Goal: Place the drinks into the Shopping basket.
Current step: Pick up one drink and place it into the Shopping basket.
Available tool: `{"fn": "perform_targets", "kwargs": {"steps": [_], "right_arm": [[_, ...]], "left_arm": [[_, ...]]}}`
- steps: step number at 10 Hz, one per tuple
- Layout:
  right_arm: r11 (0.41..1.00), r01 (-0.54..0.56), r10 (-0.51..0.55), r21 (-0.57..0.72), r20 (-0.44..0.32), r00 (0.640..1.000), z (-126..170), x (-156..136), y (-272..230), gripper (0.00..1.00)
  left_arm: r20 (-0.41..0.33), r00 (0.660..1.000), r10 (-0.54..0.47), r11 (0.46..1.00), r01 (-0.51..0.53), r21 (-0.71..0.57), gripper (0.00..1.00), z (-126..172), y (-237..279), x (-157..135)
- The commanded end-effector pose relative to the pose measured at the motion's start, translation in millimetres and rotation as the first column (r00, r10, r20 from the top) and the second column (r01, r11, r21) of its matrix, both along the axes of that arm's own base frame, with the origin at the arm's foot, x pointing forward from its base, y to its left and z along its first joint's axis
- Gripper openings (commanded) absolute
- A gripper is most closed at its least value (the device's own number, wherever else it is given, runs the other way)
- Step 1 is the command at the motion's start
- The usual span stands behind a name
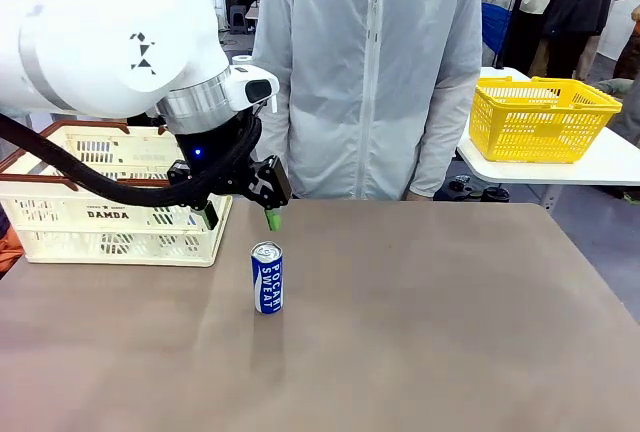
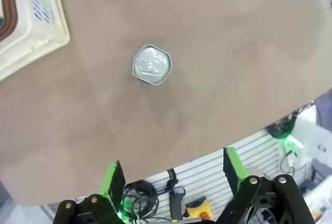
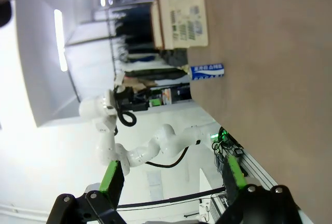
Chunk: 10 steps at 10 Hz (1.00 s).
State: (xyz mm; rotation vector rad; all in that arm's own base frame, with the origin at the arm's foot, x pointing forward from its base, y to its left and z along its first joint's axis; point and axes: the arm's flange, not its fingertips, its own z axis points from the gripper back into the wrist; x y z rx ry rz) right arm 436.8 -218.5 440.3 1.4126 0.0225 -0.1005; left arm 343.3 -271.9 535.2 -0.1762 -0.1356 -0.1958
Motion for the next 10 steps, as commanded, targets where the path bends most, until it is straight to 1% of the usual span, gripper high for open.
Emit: {"fn": "perform_targets", "kwargs": {"steps": [1, 2, 3, 4, 5, 6, 8, 10], "right_arm": [[1.0, -0.007, 0.007, -0.014, -0.022, 1.0, 4.4, -0.3, 1.3, 1.0], [1.0, -0.007, 0.007, -0.014, -0.022, 1.0, 4.4, -0.3, 1.3, 1.0], [1.0, -0.007, 0.007, -0.014, -0.022, 1.0, 4.4, -0.3, 1.3, 1.0], [1.0, -0.007, 0.007, -0.014, -0.022, 1.0, 4.4, -0.3, 1.3, 1.0], [1.0, -0.007, 0.007, -0.014, -0.022, 1.0, 4.4, -0.3, 1.3, 1.0], [1.0, -0.007, 0.007, -0.014, -0.022, 1.0, 4.4, -0.3, 1.3, 1.0], [1.0, -0.007, 0.007, -0.014, -0.022, 1.0, 4.4, -0.3, 1.3, 1.0], [1.0, -0.007, 0.007, -0.014, -0.022, 1.0, 4.4, -0.3, 1.3, 1.0]], "left_arm": [[0.088, 0.98, 0.177, 0.984, -0.179, 0.017, 1.0, -22.3, -15.9, 2.9], [0.113, 0.968, 0.225, 0.972, -0.23, 0.037, 1.0, -34.7, -27.2, 7.6], [0.158, 0.948, 0.277, 0.954, -0.291, 0.076, 1.0, -45.1, -35.3, 13.2], [0.157, 0.95, 0.269, 0.952, -0.287, 0.107, 1.0, -58.1, -43.2, 18.4], [0.167, 0.938, 0.304, 0.933, -0.329, 0.149, 1.0, -71.3, -46.9, 24.7], [0.174, 0.939, 0.297, 0.932, -0.325, 0.162, 1.0, -85.8, -50.6, 32.5], [0.157, 0.946, 0.283, 0.938, -0.307, 0.162, 1.0, -108.4, -52.3, 45.0], [0.153, 0.951, 0.27, 0.951, -0.288, 0.114, 1.0, -127.7, -50.6, 53.0]]}}
